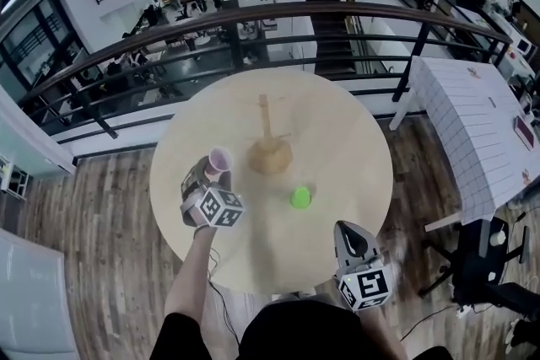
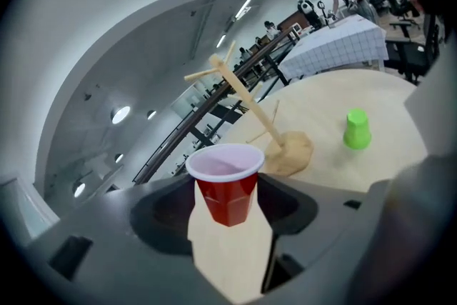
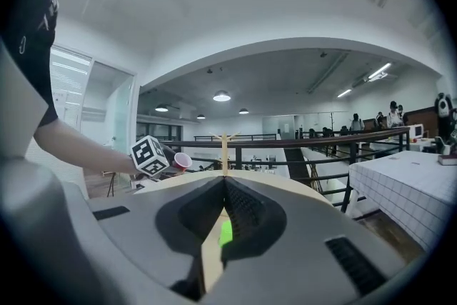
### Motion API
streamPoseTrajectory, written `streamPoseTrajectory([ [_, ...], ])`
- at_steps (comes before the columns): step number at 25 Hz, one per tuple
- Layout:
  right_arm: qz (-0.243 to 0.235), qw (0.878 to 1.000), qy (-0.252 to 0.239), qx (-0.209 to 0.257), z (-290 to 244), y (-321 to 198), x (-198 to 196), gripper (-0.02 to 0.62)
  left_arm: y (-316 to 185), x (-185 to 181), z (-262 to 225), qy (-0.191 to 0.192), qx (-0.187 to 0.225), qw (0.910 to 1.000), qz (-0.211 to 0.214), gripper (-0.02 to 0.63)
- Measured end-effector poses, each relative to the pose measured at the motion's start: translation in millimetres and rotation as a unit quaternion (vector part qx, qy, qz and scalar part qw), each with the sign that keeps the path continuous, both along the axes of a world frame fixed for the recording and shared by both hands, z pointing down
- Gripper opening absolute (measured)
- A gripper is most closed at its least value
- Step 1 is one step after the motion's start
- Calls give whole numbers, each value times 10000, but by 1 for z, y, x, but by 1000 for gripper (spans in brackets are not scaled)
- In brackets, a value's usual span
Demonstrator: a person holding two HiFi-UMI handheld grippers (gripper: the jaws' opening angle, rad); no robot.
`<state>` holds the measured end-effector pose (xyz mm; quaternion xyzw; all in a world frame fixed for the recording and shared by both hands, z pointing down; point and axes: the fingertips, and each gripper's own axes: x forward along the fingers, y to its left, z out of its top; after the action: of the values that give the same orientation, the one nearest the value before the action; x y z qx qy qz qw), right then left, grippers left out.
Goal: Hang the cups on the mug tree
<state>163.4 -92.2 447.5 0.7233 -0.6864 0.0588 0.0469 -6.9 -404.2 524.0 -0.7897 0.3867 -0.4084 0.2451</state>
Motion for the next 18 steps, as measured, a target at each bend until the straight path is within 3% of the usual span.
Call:
streamPoseTrajectory([
  [5,133,9998,88,-127,2,-1,4,9,-31,21,20,-756,148,9968,197,278],
  [10,276,9991,62,-324,10,1,10,9,-63,39,38,-1690,352,9845,310,276],
  [13,361,9983,10,-451,19,2,13,9,-80,48,46,-2332,535,9702,379,276],
  [18,445,9972,-72,-598,31,1,22,9,-88,75,56,-3321,1059,9336,835,276],
])
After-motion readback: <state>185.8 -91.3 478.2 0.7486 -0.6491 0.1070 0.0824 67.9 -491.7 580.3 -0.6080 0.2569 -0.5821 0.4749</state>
